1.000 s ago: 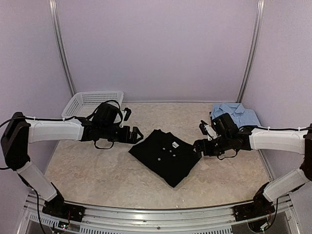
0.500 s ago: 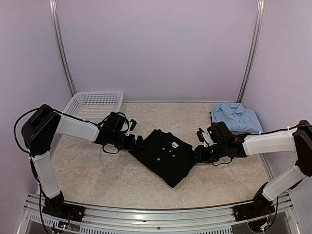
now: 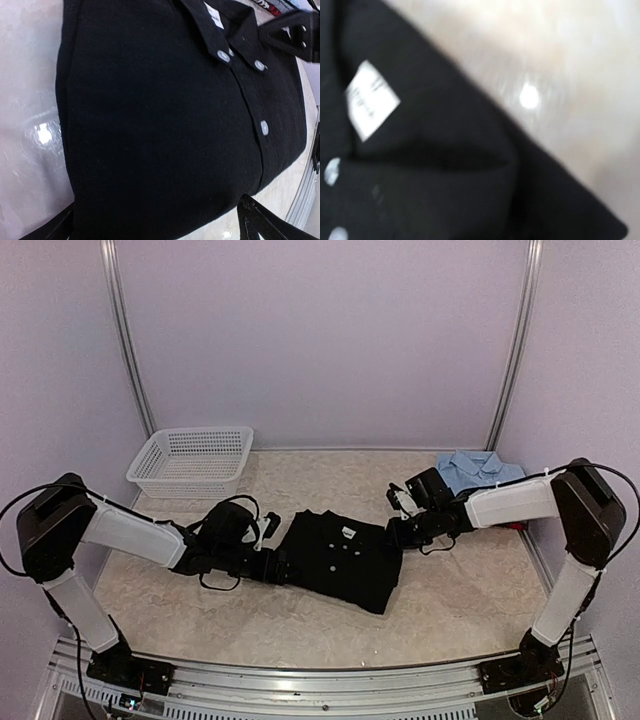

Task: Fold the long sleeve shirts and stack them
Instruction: Rotate the square-folded shirt at the center of the board, then move the square-folded shirt to the center of the board, then pick up the square-folded shirt from the center of the board.

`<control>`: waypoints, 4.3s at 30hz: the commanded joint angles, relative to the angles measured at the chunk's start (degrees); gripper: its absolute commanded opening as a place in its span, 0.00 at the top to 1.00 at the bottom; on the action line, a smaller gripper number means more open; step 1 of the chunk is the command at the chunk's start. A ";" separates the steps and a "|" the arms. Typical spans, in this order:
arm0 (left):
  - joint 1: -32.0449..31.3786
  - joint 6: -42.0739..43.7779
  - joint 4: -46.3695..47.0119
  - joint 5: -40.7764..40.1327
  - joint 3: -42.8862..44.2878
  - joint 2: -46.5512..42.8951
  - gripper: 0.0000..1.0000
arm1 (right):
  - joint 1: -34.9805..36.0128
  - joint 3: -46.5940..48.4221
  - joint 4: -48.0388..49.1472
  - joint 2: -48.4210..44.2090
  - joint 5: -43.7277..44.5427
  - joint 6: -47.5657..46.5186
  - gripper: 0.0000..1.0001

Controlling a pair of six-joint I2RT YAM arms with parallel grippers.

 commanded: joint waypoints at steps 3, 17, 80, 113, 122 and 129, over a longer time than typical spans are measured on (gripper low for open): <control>-5.11 -4.80 -2.86 -6.23 -4.80 -5.27 0.02 | -2.30 11.99 -3.53 9.51 -1.64 -11.46 0.73; -6.49 -3.58 -16.25 -18.45 -3.72 -14.55 0.01 | -5.64 18.41 -11.44 4.90 8.33 -16.75 0.24; -2.71 0.15 -20.59 -24.29 1.84 -14.80 0.01 | -13.38 0.03 -10.66 -3.23 2.57 -5.57 0.24; 11.77 0.73 -6.71 -0.02 0.85 -4.70 0.01 | 14.98 -14.41 5.71 -13.66 4.20 19.60 0.15; 14.02 -0.02 -2.32 4.37 -1.67 -3.74 0.01 | 14.97 -13.80 12.81 -5.49 2.45 22.61 0.16; 15.17 -0.26 -1.49 9.51 -2.47 -0.40 0.05 | 14.97 -12.25 16.94 1.12 -0.08 23.94 0.22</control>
